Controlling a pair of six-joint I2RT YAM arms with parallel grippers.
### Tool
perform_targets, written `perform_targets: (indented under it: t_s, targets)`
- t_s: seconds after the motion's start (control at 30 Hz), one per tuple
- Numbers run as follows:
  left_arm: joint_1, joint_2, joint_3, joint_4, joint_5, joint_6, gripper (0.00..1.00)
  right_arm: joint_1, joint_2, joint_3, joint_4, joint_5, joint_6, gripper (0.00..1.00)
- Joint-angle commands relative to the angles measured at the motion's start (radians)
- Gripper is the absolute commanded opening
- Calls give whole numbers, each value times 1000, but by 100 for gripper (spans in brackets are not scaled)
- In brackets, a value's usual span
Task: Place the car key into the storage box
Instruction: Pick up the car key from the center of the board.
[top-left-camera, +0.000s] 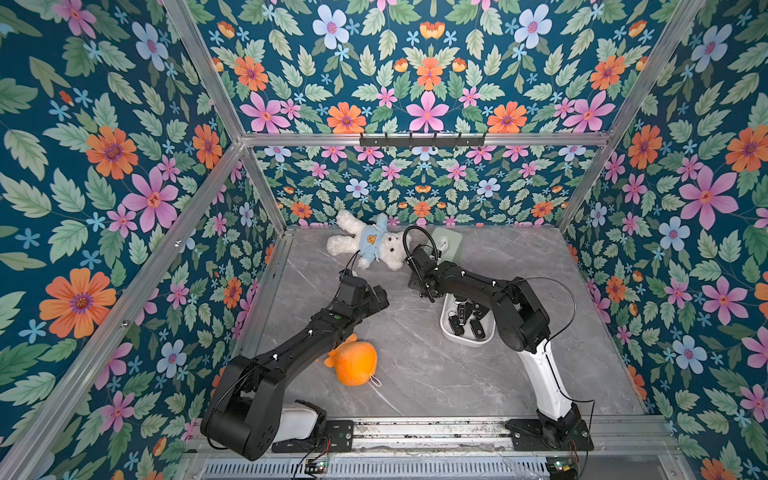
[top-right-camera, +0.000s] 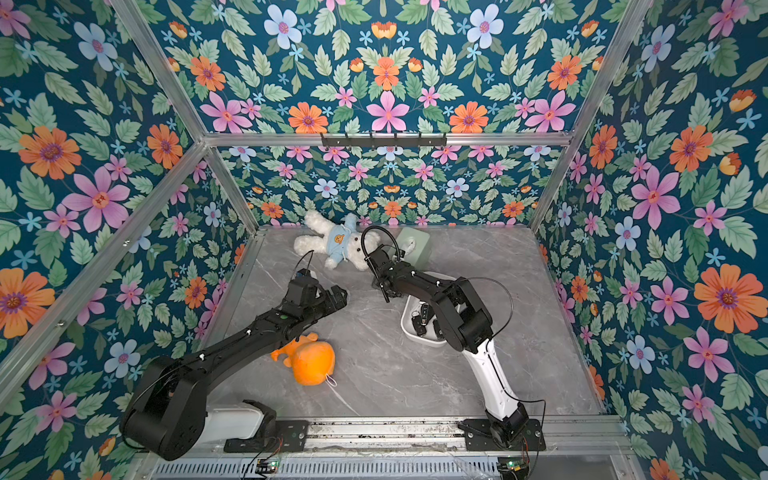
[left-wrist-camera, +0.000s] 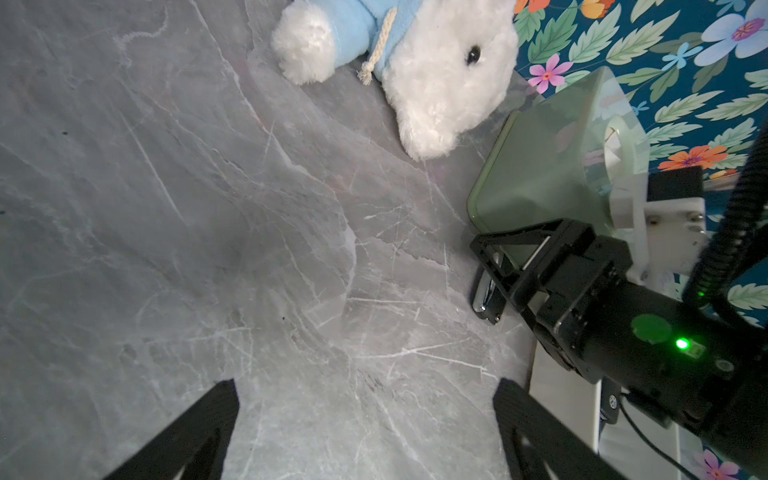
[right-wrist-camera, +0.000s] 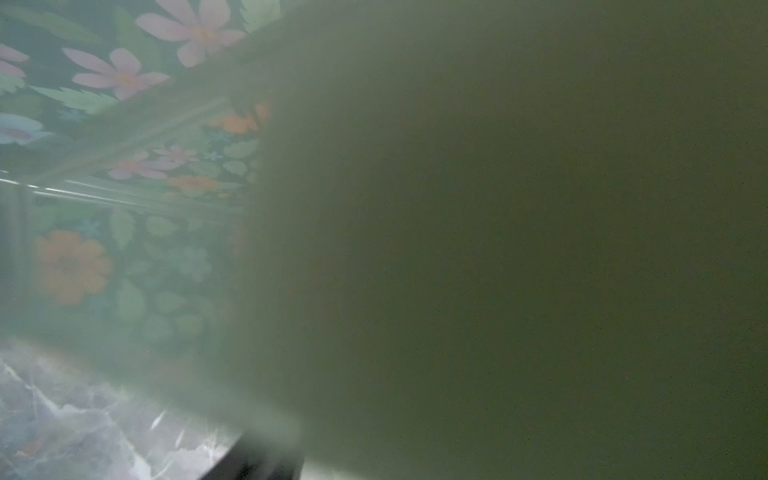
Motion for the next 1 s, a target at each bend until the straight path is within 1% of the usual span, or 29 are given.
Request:
perform_targets:
  t_s: [0.0,0.13,0.37,0.53,0.63,0.7,0.97]
  targets:
    - [1,-2,-1,28,1,0,100,2,15,-6,-77,-60,-10,66]
    - [2,2,-1,28,2,-1,100,2,13,-8,-84,-79,-28,60]
    - [2,4,0,31,6,-5,100,17,9,-22,-120,-96,-90,59]
    - [2,5,1,34,13,-10,100,23,-4,-58,-122,-99,-107,59]
    - [2,5,-1,36,13,-11,100,23,-5,-69,-121,-93,-115,55]
    - [2,4,-1,36,14,-12,100,23,-2,-67,-127,-90,-117,50]
    - [1,7,2,33,16,-12,100,23,3,-48,-119,-89,-130,36]
